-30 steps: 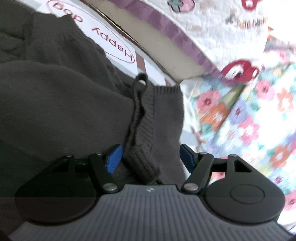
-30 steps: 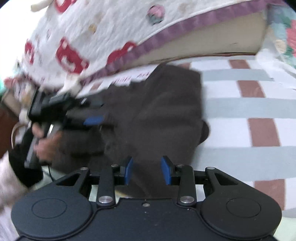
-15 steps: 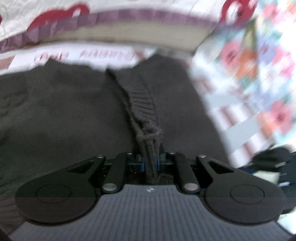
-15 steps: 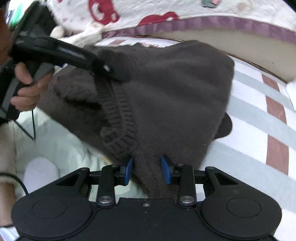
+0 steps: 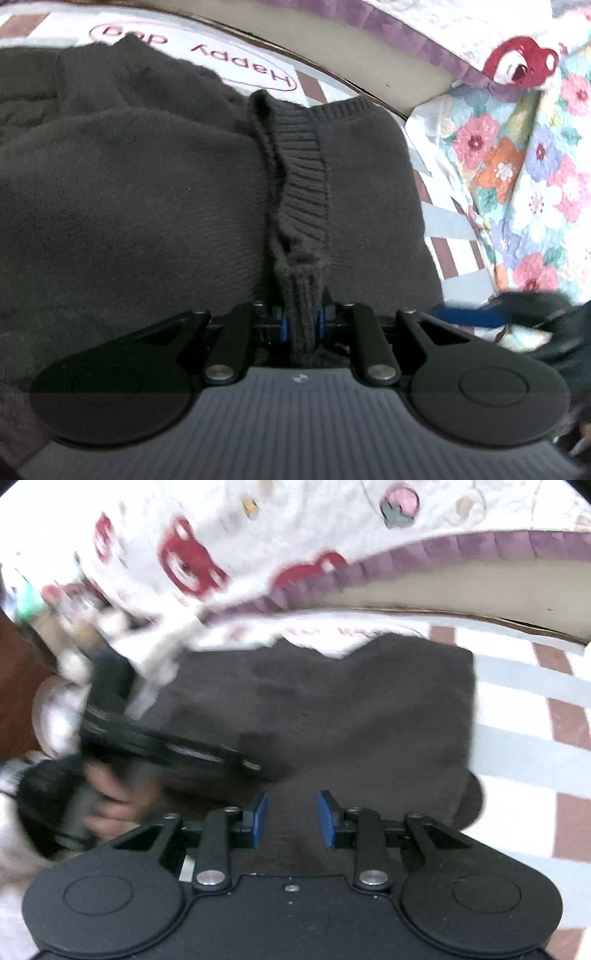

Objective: Fold clothes

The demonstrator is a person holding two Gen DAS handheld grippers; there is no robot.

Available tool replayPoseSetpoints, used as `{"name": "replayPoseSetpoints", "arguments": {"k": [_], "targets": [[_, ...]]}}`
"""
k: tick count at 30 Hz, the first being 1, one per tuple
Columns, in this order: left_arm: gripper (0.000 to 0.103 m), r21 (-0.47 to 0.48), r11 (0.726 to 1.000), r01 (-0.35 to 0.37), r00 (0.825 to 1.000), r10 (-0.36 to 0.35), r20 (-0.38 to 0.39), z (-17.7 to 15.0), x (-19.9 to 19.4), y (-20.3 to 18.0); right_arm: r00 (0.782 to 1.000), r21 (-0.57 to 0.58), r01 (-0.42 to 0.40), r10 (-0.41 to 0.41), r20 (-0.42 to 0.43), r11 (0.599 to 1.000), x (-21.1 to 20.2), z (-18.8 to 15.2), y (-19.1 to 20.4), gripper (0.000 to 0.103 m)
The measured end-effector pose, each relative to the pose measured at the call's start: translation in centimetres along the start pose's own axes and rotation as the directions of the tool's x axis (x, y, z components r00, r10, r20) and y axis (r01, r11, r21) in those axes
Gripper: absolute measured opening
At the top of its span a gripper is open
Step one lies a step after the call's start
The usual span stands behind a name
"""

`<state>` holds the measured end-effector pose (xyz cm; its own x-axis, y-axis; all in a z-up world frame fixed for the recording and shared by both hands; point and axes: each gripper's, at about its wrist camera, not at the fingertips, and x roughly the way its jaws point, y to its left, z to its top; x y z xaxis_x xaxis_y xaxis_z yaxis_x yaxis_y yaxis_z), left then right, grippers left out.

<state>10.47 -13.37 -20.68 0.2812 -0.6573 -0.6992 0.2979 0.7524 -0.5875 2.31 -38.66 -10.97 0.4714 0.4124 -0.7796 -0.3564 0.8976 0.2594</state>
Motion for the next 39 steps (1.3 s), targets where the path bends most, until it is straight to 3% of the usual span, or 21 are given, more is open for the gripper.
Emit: {"name": "replayPoseSetpoints", "arguments": {"k": [2,4,5,7,11,15,18,20,23,28,29,33,39], "targets": [[0.015,-0.016,1.0,0.006,1.0,-0.006,-0.006,0.0,0.0,0.2,0.995,-0.092,0.059,-0.066,-0.079,0.994,2.9,-1.4,0.4,0.035],[0.016,-0.004,1.0,0.0,1.0,0.0,-0.003,-0.2,-0.2,0.1,0.996,-0.121,0.071,-0.077,-0.052,0.99,3.8,-2.7,0.8,0.038],[0.016,0.006,1.0,-0.001,1.0,0.001,-0.003,-0.2,-0.3,0.0,0.996,-0.085,0.068,-0.073,-0.053,0.994,3.7,-2.6,0.5,0.038],[0.029,0.056,0.998,0.0,1.0,0.0,-0.003,-0.2,-0.1,-1.1,0.996,-0.012,0.062,-0.063,-0.07,0.998,3.1,-2.1,0.1,0.038],[0.037,0.136,0.99,-0.035,0.999,0.036,-0.003,-0.1,-0.4,-2.7,0.998,0.055,0.045,-0.043,-0.035,0.997,1.8,-0.7,-0.1,0.038],[0.044,0.085,0.993,-0.088,0.996,0.085,0.033,0.1,-2.4,-2.9,0.994,0.007,0.075,-0.075,-0.075,0.997,3.6,-1.7,0.5,0.038],[0.06,-0.102,0.986,-0.13,0.974,0.146,0.174,-0.6,-6.5,-1.8,0.996,0.006,0.076,-0.076,-0.043,0.997,2.7,-2.3,1.1,0.039],[0.061,-0.216,0.964,-0.157,0.954,0.205,0.221,-1.7,-9.1,-0.3,0.997,-0.027,0.078,-0.079,-0.022,0.997,1.9,-2.3,1.6,0.039],[0.061,-0.32,0.905,-0.279,0.905,0.36,0.228,-3.4,-12.8,2.4,0.994,-0.074,0.111,-0.111,0.008,0.991,2.3,-1.4,3.3,0.039],[0.062,-0.485,0.753,-0.444,0.781,0.591,0.202,-6.3,-19.0,6.9,0.998,-0.147,0.046,-0.041,0.042,0.988,2.9,0.0,7.1,0.039],[0.063,-0.512,0.744,-0.429,0.783,0.589,0.201,-6.9,-20.0,7.8,0.999,-0.161,0.024,-0.017,0.043,0.987,3.2,0.2,7.9,0.039],[0.065,-0.652,0.653,-0.385,0.784,0.604,0.143,-8.8,-22.5,11.2,0.998,-0.215,-0.059,0.066,0.025,0.975,5.3,1.5,11.2,0.04],[0.07,-0.653,0.632,-0.418,0.774,0.624,0.109,-8.8,-21.1,13.3,0.99,-0.263,-0.129,0.141,0.028,0.956,7.1,3.6,15.8,0.042]]}}
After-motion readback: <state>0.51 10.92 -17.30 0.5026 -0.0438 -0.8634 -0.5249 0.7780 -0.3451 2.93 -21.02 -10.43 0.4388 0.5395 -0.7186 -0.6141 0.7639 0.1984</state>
